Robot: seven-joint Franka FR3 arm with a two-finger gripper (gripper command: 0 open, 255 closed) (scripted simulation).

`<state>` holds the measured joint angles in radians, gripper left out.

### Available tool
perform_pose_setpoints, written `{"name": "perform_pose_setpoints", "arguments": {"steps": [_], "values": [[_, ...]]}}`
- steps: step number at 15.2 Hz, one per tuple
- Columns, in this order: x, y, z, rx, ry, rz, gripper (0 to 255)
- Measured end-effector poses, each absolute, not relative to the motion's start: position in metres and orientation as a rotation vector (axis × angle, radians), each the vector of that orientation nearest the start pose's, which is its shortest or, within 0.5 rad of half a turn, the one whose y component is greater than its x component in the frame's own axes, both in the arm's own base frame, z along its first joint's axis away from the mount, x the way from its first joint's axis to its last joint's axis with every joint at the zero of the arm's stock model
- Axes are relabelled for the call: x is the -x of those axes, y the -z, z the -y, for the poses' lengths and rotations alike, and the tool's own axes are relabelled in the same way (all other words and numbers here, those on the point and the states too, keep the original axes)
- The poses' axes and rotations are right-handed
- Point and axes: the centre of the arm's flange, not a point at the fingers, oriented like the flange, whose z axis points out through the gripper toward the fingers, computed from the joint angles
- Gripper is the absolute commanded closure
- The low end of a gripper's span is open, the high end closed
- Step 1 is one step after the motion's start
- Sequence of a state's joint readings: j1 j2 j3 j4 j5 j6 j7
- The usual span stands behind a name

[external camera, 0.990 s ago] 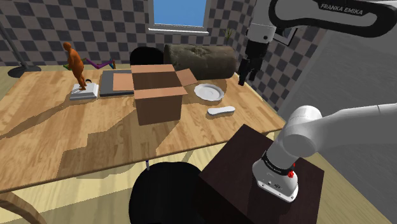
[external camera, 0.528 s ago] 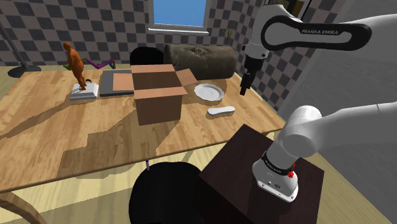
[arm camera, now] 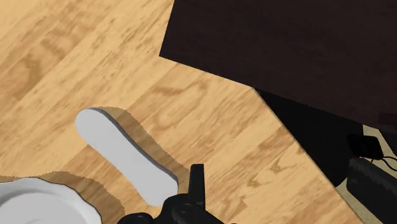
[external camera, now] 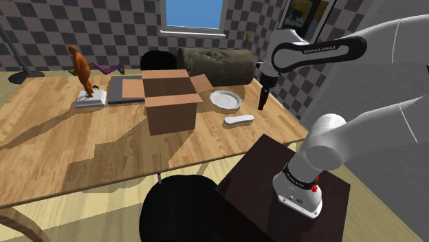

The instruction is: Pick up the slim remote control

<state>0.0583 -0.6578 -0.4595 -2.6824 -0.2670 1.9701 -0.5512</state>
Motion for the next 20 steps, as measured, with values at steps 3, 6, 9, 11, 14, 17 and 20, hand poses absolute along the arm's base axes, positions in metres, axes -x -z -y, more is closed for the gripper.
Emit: {"name": "perform_pose_setpoints", "arguments": {"steps": [3,6,9,11,14,17,20], "values": [[-0.327,-0.375,0.158,2.998,-0.088,0.698,0],[-0.34,-0.346,0.178,2.97,-0.072,0.831,0],[-0.356,-0.316,0.196,2.934,-0.058,0.964,0],[-0.367,-0.296,0.209,2.908,-0.049,1.051,0],[-0.383,-0.265,0.223,2.864,-0.037,1.183,0],[-0.406,-0.239,0.237,2.817,-0.026,1.317,0],[-0.429,-0.21,0.25,2.763,-0.01,1.446,0]]}}
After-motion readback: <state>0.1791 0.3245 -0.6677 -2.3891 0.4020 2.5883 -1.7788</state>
